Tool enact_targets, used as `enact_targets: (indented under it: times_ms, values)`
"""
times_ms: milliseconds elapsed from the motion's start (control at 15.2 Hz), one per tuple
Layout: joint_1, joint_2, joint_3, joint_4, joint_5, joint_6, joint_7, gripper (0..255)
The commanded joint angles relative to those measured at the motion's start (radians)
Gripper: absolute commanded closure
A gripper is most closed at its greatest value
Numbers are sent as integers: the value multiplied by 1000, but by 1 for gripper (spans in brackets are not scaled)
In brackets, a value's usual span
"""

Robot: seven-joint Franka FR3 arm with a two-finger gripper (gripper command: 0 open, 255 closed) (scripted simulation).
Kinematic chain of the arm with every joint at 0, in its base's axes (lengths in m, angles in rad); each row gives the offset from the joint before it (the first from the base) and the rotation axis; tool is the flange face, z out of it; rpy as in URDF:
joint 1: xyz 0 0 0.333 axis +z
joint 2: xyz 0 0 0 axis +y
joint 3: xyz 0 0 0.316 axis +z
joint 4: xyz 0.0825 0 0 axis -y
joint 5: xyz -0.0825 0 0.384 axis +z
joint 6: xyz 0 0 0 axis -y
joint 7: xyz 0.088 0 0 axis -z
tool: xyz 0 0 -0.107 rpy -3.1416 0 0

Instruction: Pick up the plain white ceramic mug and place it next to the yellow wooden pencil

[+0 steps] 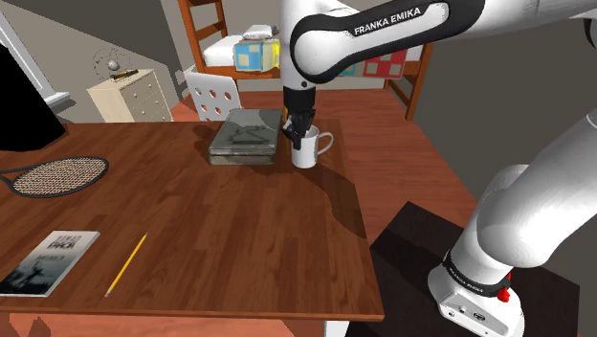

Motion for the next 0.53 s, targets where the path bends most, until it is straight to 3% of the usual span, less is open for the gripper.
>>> enact_targets:
  times_ms: [0, 132, 462]
  values:
    - [-1, -6, -2, 21, 0, -28, -2, 255]
    - [-1, -8, -3, 35, 0, -43, -2, 255]
    - [29, 141, 66, 191, -28, -53, 110, 255]
